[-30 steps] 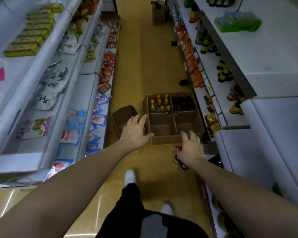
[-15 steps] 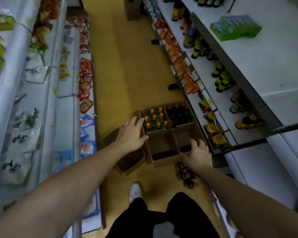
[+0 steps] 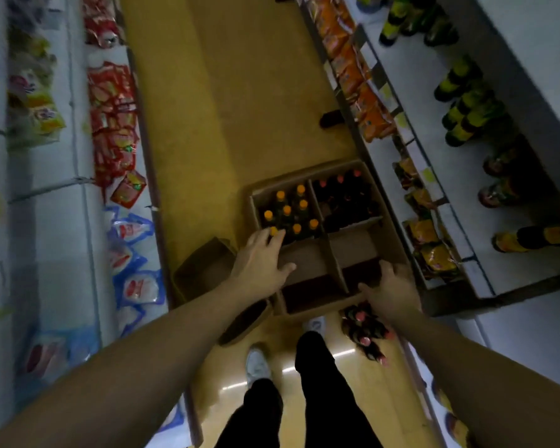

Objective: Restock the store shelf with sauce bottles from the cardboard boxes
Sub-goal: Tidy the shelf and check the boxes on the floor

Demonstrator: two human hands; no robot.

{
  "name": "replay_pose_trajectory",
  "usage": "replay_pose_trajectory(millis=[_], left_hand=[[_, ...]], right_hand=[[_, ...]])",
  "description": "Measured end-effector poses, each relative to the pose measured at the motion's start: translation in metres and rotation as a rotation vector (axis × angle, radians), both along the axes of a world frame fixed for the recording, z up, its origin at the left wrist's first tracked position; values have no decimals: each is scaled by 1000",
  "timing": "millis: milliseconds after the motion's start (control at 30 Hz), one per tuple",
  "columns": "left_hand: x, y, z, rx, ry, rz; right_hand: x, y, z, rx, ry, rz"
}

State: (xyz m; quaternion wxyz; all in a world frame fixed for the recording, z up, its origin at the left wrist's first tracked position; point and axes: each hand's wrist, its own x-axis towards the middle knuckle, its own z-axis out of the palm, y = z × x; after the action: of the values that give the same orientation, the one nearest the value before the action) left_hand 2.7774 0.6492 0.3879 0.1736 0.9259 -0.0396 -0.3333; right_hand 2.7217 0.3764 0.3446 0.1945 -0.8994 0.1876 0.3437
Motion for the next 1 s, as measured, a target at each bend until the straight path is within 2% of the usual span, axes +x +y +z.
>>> replay_pose_trajectory(millis=[133,367,467,567,700,833,1000], left_hand=[[65,-41,-95,6,44,-41],[184,-121,-273,-7,-82,-159],[214,-153,-335,-45,-145,-169],[227,-181,-388,-70,-93,-149],[239,-212,-439,-139,46,77],[252,-238,-459,-371,113,393],[257,-260,-479,-446,88,504]], right_hand=[[68,-21,-86,-18,-26,-31],[166,-91,-234,27,-135,-51],[199,-112,-293,-5,-196,-55],[222,-120,-339,1,-222,-104],[236,-125,-384,32,-237,-131],[242,-124,-403,-67,-309,-266],[235,-104,-418,-109,-463,-470]])
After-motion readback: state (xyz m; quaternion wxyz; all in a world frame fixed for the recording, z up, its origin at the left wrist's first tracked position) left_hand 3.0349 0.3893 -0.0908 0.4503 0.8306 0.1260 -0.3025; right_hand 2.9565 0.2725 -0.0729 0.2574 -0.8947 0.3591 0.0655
